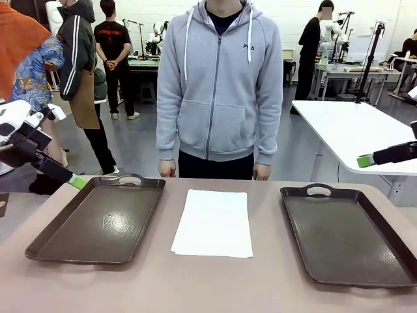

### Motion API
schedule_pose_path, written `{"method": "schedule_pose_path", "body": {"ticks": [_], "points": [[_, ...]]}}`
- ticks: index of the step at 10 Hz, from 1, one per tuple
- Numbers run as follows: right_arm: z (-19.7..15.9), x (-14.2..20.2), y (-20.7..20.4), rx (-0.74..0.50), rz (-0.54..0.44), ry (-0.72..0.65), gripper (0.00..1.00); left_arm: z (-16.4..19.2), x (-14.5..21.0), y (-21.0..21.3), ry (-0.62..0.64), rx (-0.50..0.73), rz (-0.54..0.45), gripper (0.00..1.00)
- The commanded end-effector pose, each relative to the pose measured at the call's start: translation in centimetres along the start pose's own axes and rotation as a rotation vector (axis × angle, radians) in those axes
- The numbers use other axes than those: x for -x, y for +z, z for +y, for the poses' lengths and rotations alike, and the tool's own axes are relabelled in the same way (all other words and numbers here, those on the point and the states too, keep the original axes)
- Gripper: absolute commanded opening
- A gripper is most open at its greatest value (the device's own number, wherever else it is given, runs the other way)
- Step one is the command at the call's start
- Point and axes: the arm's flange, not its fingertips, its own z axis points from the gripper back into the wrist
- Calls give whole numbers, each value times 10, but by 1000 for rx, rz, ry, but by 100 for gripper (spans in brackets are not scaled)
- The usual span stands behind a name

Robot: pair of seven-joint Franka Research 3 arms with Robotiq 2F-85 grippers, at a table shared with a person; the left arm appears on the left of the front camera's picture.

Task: Sort the A4 documents.
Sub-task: Receive the A4 Paper.

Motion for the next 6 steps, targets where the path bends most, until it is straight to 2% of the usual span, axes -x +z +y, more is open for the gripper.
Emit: {"method": "schedule_pose_path", "body": {"ticks": [1, 6], "points": [[11, 21, -3, -21, -25, 17, 100, -17, 32, 3, -24, 15, -56, 100], [16, 20, -7, -38, -23, 34, 100, -29, 29, 14, -49, -61, -71, 100]]}}
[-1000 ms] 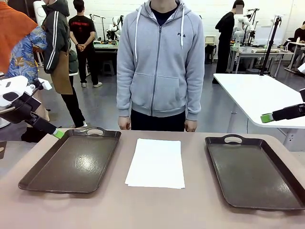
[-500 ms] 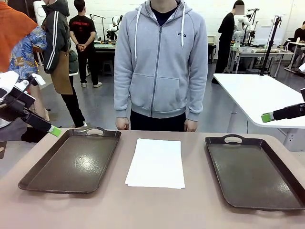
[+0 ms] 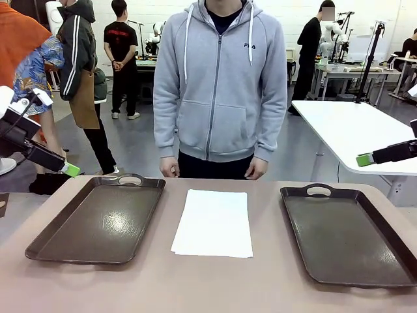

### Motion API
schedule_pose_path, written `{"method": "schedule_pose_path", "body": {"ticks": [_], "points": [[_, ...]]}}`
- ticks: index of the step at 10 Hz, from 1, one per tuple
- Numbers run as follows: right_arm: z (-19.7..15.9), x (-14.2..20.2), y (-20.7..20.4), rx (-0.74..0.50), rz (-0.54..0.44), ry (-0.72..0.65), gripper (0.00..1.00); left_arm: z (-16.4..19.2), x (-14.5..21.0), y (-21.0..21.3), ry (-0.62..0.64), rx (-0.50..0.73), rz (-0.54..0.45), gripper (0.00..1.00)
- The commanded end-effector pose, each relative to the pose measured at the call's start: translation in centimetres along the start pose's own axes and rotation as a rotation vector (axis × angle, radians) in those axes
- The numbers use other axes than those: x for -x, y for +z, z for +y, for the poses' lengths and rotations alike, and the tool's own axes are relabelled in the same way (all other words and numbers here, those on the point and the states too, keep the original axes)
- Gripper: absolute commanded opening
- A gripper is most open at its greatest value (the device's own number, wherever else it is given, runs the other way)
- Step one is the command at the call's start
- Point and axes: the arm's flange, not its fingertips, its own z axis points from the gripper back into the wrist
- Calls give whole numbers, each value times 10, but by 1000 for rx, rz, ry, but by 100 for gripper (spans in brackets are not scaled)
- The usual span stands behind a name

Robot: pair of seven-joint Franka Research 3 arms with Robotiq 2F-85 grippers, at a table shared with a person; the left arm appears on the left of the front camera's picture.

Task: Sort the A4 documents.
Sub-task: Receive the A4 Paper.

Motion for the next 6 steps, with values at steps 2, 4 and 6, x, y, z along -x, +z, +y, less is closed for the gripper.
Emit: {"method": "schedule_pose_path", "body": {"ticks": [2, 4, 6], "points": [[14, 22, -9, -35, -12, 25, 100, -26, 34, -7, -24, -42, -12, 100], [17, 22, -11, -39, -6, 44, 100, -25, 32, -8, -6, -89, -10, 100], [3, -1, -3, -9, 3, 11, 100, -1, -3, 3, -9, -17, -8, 100]]}}
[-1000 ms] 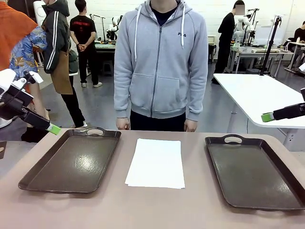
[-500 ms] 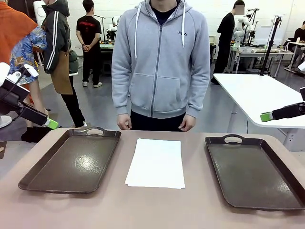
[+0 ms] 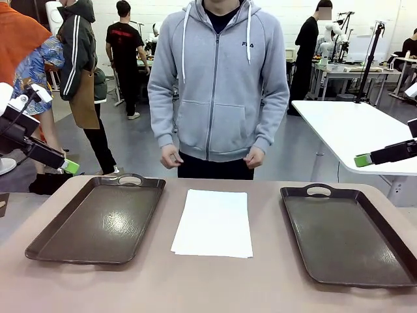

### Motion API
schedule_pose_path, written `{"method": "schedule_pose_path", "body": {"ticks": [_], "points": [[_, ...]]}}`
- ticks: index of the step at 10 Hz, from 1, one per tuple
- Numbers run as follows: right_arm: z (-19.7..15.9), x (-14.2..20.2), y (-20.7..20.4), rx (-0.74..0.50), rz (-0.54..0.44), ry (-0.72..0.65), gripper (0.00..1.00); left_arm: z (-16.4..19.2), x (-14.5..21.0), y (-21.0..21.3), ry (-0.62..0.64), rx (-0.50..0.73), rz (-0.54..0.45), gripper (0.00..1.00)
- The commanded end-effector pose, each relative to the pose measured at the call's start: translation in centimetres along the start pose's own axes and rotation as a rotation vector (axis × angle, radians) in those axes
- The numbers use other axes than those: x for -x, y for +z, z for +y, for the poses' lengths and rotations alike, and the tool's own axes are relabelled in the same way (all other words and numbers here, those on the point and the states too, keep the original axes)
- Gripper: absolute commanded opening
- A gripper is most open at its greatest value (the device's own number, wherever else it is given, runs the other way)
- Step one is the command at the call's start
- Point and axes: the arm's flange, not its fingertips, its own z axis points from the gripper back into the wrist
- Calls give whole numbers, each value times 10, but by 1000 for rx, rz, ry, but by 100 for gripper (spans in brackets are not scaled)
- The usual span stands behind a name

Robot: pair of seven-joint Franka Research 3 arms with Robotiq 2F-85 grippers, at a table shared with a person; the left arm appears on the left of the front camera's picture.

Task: Sort the A4 documents.
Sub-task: Receive the A4 Paper.

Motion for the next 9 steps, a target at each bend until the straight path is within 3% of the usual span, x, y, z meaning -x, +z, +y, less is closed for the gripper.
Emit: {"method": "schedule_pose_path", "body": {"ticks": [1, 9], "points": [[0, 0, -1, -4, -2, -8, 100, -1, 1, -1, 1, 12, 2, 100], [0, 0, -1, -4, -2, -8, 100, -1, 1, -1, 1, 12, 2, 100]]}}
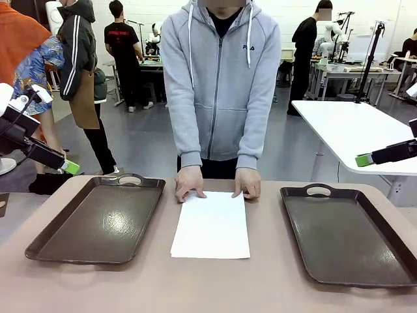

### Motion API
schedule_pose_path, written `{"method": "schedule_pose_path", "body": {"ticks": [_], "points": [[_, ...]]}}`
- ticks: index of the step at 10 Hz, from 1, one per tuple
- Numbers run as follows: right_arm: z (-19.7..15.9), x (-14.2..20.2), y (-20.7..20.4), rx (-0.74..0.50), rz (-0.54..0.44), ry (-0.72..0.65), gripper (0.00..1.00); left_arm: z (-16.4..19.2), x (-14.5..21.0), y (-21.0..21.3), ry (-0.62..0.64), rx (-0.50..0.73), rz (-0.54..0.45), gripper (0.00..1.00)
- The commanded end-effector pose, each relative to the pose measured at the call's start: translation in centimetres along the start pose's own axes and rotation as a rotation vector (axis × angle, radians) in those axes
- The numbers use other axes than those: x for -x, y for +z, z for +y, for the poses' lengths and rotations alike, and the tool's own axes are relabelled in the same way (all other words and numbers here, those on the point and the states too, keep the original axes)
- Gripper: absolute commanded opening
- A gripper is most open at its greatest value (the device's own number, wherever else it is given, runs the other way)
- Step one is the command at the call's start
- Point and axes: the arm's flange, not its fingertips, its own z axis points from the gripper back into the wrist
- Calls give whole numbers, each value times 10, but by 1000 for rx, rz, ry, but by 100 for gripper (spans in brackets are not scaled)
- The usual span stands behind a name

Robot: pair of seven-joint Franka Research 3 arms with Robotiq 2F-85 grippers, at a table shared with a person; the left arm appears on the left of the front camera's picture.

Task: Sort the A4 documents.
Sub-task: Receive the A4 Paper.

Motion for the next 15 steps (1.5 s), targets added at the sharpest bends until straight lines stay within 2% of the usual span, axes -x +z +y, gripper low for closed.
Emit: {"method": "schedule_pose_path", "body": {"ticks": [1, 15], "points": [[1, 0, -3, -10, -1, -7, 100, 0, 0, 0, 0, 7, -1, 100], [1, 0, -3, -10, -1, -7, 100, 0, 0, 0, 0, 7, -1, 100]]}}
